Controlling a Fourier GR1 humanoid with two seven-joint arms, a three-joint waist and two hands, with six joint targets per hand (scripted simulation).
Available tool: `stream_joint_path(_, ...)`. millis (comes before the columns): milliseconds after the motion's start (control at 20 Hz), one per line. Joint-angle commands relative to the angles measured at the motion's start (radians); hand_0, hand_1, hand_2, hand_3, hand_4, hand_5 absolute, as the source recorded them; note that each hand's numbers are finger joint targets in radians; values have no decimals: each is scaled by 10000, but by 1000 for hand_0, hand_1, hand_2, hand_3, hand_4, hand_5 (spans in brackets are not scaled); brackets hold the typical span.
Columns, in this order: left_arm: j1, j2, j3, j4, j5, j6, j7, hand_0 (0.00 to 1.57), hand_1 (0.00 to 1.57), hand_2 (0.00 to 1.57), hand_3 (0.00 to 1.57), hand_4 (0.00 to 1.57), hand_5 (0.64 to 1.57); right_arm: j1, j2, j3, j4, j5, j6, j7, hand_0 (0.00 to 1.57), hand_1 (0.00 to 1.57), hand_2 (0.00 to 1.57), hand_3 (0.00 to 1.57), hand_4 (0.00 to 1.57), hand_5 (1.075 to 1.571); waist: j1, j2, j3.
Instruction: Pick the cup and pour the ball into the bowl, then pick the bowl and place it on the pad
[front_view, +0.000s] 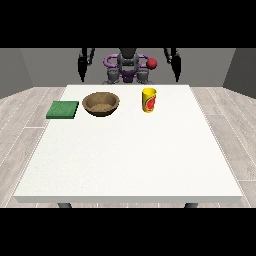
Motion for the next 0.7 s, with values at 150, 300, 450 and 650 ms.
stream_joint_path(150, -196, 393, 68, -918, 80, -131, 690, 0, 0, 0, 0, 0, 1557, -99, -353, -72, -898, -43, 58, 741, 0, 0, 0, 0, 0, 1569, -105, -2314, -158)
stream_joint_path(300, -1105, -239, 602, -1432, 1387, 18, 1488, 0, 0, 0, 0, 0, 1557, 92, -1029, -950, -930, -1548, 1253, 996, 0, 0, 0, 0, 0, 1569, -618, -2350, -195)
stream_joint_path(450, -1553, 0, 967, -1641, 1554, 78, 1460, 0, 0, 0, 0, 0, 1558, -194, -1444, -1485, -1083, -2048, 1707, 807, 0, 0, 0, 0, 0, 1569, -511, -1511, -206)
stream_joint_path(650, -1824, 632, 1877, -1178, 1949, -230, 1042, 0, 0, 0, 0, 0, 1547, -70, -1855, -2428, -994, -3106, 2469, 391, 0, 0, 0, 0, 0, 1570, -822, -862, -207)
